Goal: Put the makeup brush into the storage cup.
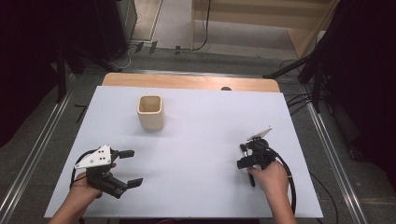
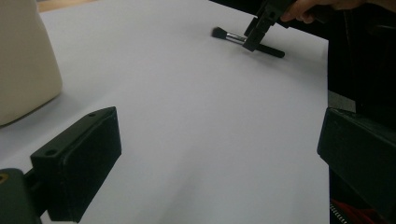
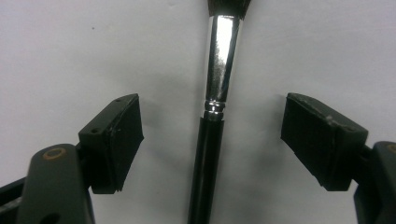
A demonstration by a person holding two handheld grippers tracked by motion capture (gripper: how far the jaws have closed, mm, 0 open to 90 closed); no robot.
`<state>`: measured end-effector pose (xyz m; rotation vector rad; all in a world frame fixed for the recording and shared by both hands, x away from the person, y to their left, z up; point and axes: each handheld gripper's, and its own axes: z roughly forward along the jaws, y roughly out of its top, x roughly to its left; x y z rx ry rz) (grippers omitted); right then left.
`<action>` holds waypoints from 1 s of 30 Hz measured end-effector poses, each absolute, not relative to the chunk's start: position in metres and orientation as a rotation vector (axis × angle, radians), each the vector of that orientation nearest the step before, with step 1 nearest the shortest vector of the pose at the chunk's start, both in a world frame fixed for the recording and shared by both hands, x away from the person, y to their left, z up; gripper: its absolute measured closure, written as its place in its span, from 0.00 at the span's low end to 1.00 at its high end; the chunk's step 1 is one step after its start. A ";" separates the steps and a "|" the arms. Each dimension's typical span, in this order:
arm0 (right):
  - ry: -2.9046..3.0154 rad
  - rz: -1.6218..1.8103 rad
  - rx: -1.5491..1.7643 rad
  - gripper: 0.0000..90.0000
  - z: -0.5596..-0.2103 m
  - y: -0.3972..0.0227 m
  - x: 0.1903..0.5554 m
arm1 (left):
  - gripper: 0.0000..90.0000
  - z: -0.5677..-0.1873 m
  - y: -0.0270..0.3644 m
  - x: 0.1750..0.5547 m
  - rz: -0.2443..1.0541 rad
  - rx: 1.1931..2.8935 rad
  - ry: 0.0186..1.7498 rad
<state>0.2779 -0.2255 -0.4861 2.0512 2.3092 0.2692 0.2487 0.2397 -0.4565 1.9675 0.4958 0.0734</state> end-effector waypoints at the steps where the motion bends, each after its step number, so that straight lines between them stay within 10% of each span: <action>1: 2.317 0.269 2.050 0.26 -0.487 -0.225 0.278 | 0.01 -0.456 0.240 0.249 0.072 1.964 0.494; 30: 2.273 0.164 2.098 0.88 -0.482 -0.218 0.273 | 0.01 -0.455 0.240 0.248 0.068 1.956 0.490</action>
